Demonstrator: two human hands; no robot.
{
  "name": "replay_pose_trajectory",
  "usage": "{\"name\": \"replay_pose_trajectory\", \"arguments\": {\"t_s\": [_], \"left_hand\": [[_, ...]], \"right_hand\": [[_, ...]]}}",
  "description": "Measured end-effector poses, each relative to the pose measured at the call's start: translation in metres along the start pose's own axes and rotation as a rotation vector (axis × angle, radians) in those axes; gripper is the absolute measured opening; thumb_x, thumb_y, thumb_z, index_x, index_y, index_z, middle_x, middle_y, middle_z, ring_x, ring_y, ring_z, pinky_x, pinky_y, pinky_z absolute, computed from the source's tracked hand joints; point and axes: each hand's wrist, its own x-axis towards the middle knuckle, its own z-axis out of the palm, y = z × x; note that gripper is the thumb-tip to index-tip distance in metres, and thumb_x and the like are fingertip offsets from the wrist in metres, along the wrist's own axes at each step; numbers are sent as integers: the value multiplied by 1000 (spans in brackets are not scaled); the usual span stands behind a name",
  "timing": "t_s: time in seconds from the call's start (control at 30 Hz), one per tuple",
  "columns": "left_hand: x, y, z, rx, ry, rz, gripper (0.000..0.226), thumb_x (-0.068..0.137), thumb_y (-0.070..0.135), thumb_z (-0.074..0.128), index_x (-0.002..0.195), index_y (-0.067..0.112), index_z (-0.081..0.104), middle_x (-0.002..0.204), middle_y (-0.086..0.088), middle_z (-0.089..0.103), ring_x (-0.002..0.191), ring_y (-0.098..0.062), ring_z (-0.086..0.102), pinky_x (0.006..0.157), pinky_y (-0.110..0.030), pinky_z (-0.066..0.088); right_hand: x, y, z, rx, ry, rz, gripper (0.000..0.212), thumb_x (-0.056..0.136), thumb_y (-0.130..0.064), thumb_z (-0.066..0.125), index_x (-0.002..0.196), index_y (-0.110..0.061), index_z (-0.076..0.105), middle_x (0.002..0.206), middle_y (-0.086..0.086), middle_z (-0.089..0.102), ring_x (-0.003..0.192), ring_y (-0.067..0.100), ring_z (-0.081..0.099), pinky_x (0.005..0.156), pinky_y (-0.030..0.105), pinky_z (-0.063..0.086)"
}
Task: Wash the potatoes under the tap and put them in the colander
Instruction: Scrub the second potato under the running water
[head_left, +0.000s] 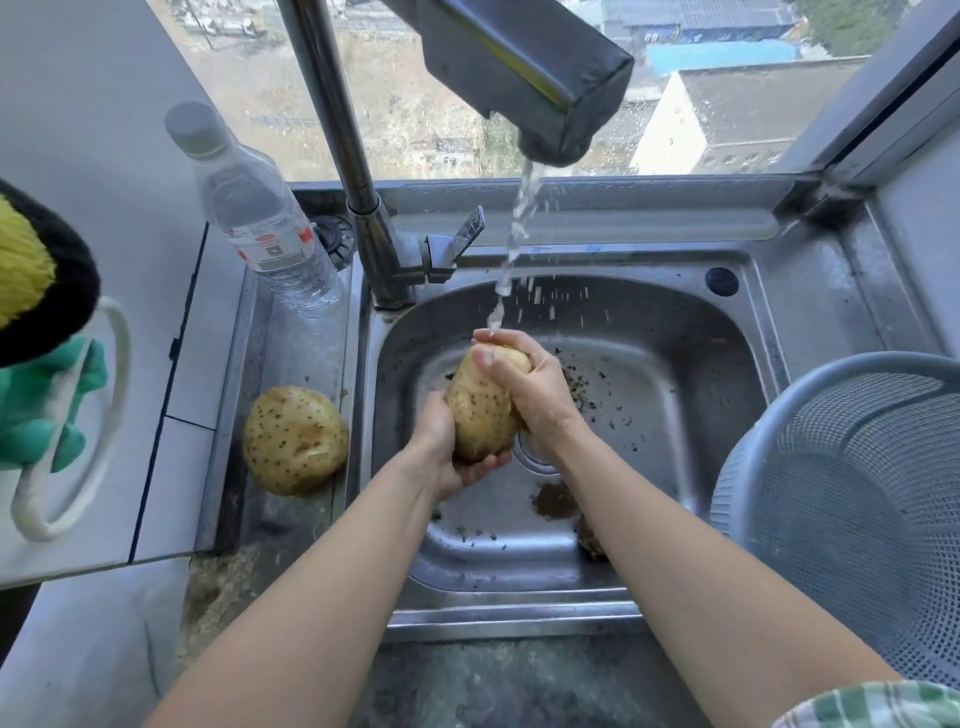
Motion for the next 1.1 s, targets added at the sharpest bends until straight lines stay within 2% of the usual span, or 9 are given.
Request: {"name": "replay_pose_trajectory", "arguments": {"t_s": [0.1,0.23,0.3,0.43,0.6,0.67,0.8,0.97,1.1], "left_hand": [[2,-6,0,60,-61,39,69,96,64,37,105,2,66,79,-18,69,64,-28,67,53,-36,60],[5,-11,0,149,-81,323,54,88,61,59,124,20,58,113,-12,68,95,-25,69,78,-48,62],[3,-10,-1,221,-58,387,53,91,56,59,131,22,52,120,-9,64,95,-22,68,71,-41,64],[0,-3,-1,133,10,236,56,96,63,43,108,14,66,91,-13,69,75,-24,65,44,-25,52],[1,-8,-8,55,3,166,45,105,42,34,108,7,61,93,-19,68,74,-35,70,48,-31,58],[3,-14,-8,127,-50,193,60,102,58,32,113,9,65,97,-18,73,81,-32,73,67,-40,62],[0,-14,-3,241,-51,410,59,86,64,60,130,24,54,123,-8,65,101,-26,70,68,-41,63],[-11,-13,-12,177,3,395,55,93,62,50,127,18,57,117,-15,65,97,-35,70,61,-48,63],[-15,-19,-21,190,125,364,59,104,53,29,119,5,58,111,-25,65,89,-41,70,52,-46,61]], "right_hand": [[13,-6,10,-7,182,96,23,91,-25,58,76,-25,74,90,2,70,89,22,65,86,49,58],[23,-4,11,130,328,295,32,98,-17,42,77,-17,67,93,11,65,82,24,61,62,32,53],[20,2,8,114,287,324,27,100,-26,42,100,-15,67,112,14,64,97,26,62,69,36,56],[1,20,2,2,13,147,48,91,-42,62,133,-24,45,131,9,54,114,22,59,93,42,55],[0,21,4,-10,63,121,59,78,-52,65,124,-19,49,120,8,57,105,19,62,83,36,57],[8,14,9,-28,180,167,49,93,-55,48,122,-16,52,120,11,59,109,25,61,92,46,55],[15,12,11,-81,263,292,56,103,-50,25,140,-14,47,139,10,52,128,27,50,111,48,40],[1,15,6,39,106,340,44,97,-55,45,121,-21,59,128,9,62,114,25,60,98,47,51],[-12,21,10,10,-54,444,79,64,-74,69,123,-23,58,121,9,67,106,28,67,93,51,55]]}}
